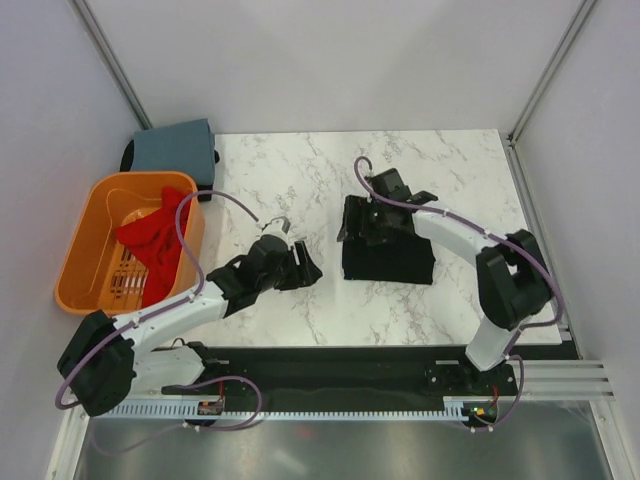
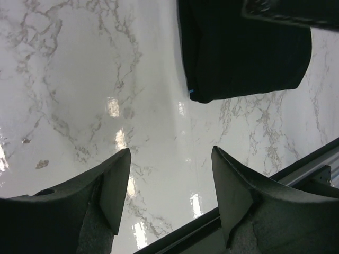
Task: Fold and stack the t-shirts
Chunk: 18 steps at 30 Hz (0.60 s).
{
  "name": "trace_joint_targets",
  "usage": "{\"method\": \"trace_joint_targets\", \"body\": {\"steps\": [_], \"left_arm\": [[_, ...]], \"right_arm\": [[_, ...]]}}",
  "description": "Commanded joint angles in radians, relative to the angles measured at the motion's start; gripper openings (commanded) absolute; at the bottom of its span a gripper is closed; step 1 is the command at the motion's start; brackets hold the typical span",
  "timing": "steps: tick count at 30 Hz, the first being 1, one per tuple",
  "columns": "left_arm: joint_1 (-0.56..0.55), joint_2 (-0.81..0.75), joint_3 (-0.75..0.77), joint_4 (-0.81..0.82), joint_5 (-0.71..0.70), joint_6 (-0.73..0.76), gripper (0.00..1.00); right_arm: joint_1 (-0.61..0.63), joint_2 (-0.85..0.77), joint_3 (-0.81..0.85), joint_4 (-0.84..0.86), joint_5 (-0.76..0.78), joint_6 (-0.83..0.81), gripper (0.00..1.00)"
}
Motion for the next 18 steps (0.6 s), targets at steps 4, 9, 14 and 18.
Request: {"method": "trace_joint_targets", "body": {"steps": [4, 9, 14, 18], "left_arm": [[0.016, -0.092, -0.073, 0.038, -0.078, -0.043, 0.69], [0.025, -0.104, -0.082, 0.044, -0.091, -0.037, 0.69], [0.035, -0.067, -0.085, 0.103, -0.059, -0.029, 0.71], [0.033, 0.043, -0.128, 0.371, 0.049, -0.089, 0.72]], "right_arm": [[0.002, 0.100, -0.223, 0.147, 0.015, 0.059, 0.96], [0.052, -0.030, -0.416, 0.140, 0.051, 0.054, 0.97], [0.089, -0.277, -0.528, -0.051, 0.126, 0.033, 0.98], [0.089, -0.461, -0.455, -0.188, 0.163, 0.036, 0.98]]}}
